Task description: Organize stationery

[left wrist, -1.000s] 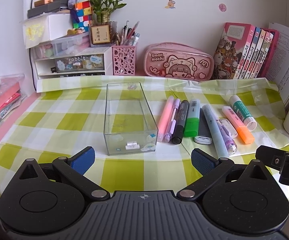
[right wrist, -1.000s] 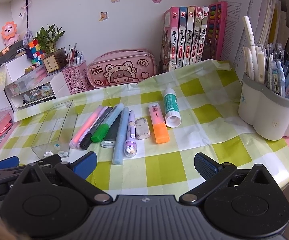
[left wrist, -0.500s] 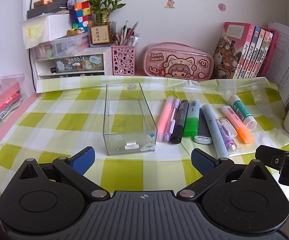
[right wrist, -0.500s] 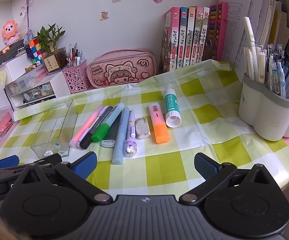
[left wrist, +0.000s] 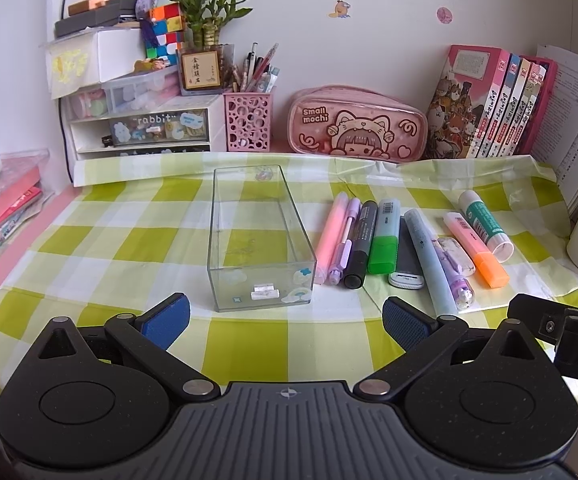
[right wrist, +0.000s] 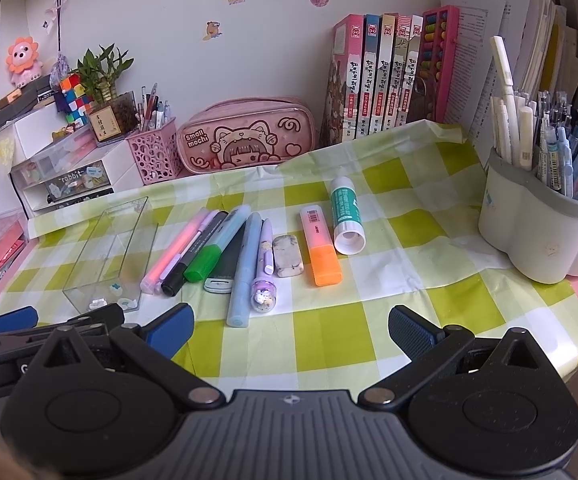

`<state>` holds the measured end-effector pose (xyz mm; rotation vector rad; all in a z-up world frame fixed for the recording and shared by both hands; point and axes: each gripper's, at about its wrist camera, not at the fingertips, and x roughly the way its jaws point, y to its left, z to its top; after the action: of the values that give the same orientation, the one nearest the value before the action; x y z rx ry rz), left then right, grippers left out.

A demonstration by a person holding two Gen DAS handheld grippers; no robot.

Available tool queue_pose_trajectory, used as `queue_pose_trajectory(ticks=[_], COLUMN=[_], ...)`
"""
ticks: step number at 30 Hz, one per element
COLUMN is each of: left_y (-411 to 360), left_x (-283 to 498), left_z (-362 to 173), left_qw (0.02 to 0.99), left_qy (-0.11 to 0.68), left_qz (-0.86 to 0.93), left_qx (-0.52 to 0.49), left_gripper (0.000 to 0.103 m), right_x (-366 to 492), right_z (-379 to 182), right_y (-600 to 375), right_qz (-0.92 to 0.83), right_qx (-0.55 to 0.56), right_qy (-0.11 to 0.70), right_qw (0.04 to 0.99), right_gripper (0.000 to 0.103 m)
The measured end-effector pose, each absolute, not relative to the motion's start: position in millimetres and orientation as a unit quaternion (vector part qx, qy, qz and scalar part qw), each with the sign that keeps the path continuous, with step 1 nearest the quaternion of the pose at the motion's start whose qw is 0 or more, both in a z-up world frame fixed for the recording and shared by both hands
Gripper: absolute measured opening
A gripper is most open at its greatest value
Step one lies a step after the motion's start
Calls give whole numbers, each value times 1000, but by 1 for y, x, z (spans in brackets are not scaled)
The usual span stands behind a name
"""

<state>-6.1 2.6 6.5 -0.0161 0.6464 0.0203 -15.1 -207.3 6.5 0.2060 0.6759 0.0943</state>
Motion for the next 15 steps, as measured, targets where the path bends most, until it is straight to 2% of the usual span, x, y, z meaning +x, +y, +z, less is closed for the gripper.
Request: queue_pose_trajectory(ticks=[15], left_y=[4], left_x=[-7], left_z=[7], left_qw=[949], left_qy=[316], left_qz=[10], left_qx=[-6], left_gripper=[98], right_x=[-16], right_z=[7], right_y=[-207], right_qz=[45], right_qx=[101], right_qy=[330], right_qw=[937], right_gripper=[103])
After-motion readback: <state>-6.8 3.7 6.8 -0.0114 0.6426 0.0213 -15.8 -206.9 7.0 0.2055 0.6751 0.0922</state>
